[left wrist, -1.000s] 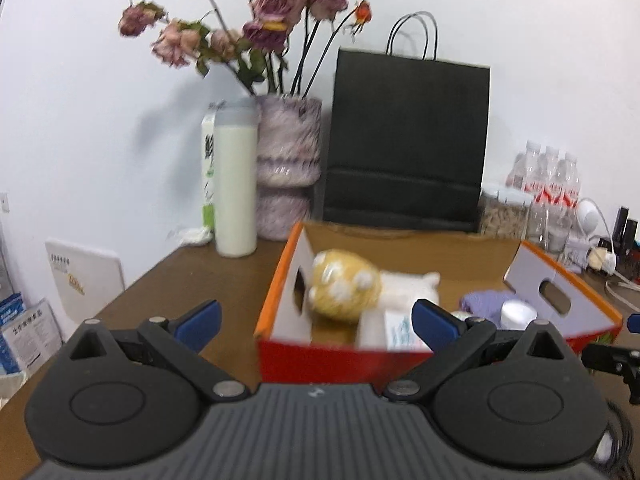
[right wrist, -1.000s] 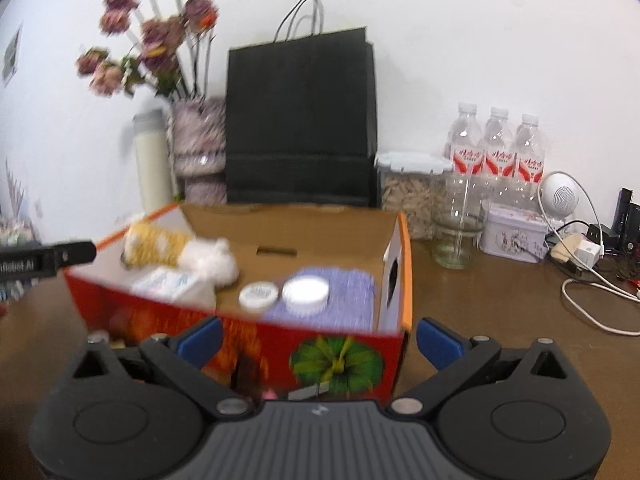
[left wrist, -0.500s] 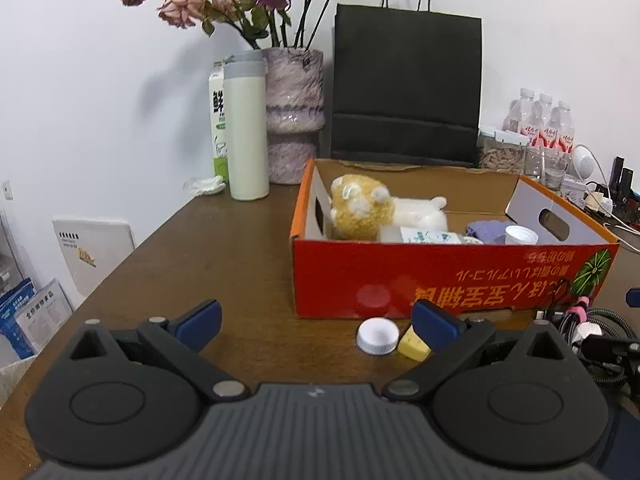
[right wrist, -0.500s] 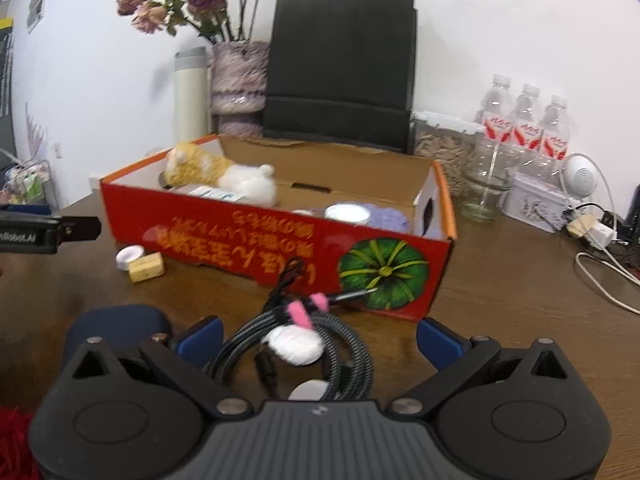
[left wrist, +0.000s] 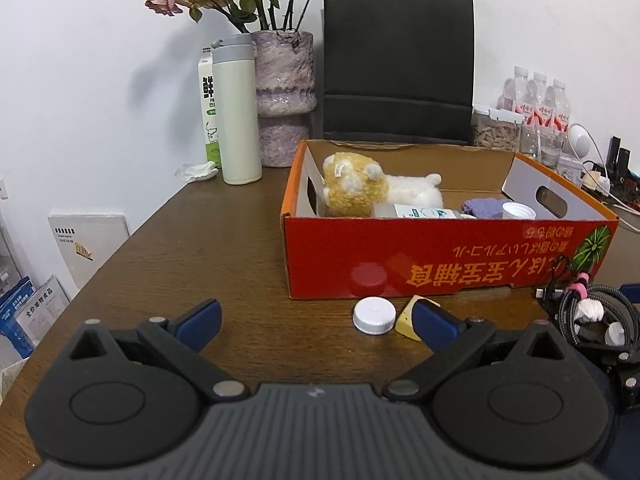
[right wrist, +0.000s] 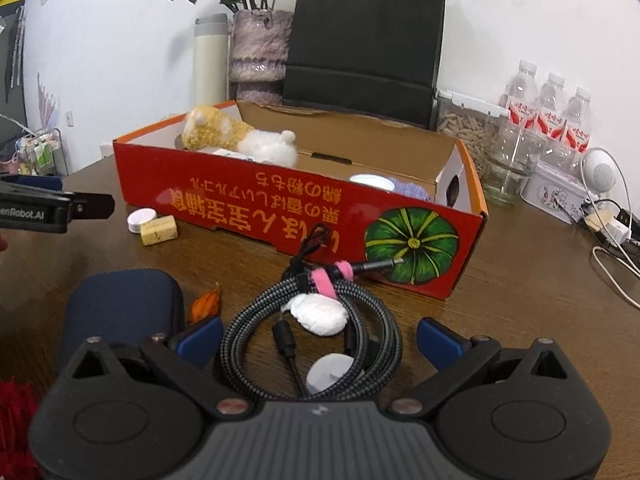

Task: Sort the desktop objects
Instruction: 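Move both grippers back toward the cable and small items on the table, then grasp the small yellow block with the left gripper while the right gripper grasps the black braided cable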

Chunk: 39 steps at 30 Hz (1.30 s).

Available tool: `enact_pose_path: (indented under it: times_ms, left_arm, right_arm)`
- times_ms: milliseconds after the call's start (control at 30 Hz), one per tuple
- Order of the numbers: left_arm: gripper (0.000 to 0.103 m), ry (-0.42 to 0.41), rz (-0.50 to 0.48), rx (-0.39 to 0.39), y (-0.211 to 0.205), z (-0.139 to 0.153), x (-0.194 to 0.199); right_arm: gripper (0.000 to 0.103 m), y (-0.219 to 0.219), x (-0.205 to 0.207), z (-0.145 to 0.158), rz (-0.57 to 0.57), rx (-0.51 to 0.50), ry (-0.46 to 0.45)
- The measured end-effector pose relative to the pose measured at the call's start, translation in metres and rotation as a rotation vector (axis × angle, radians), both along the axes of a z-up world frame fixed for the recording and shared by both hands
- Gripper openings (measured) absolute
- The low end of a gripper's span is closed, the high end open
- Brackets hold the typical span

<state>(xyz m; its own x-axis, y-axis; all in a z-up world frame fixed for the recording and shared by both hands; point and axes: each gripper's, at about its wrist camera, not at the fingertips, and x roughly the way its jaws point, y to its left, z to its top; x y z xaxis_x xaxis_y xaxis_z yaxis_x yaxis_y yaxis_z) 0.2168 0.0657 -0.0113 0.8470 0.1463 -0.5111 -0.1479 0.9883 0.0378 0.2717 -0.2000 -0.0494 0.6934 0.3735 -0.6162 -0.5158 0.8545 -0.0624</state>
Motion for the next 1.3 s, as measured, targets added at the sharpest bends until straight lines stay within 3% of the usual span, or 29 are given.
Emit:
enact_pose_path:
  times_ms: [333, 433, 600, 1300]
  left_arm:
    - [0.103, 0.016, -0.01, 0.013, -0.005, -0.004, 0.001]
    - [0.103, 0.021, -0.009, 0.014, -0.005, -0.004, 0.002]
    - [0.103, 0.022, -0.009, 0.014, -0.005, -0.004, 0.002]
    - [0.103, 0.047, 0.004, 0.006, -0.001, -0.009, 0.005]
  right_arm:
    - [0.102, 0.002, 0.003, -0.003, -0.012, 0.001, 0.015]
    - [0.091, 0.002, 0.002, -0.002, 0.001, 0.023, 0.017]
    - [0.09, 0.003, 0.0, 0.0, 0.0, 0.023, 0.004]
    - [0.089, -0.026, -0.004, 0.029, -0.022, 0.205, -0.051]
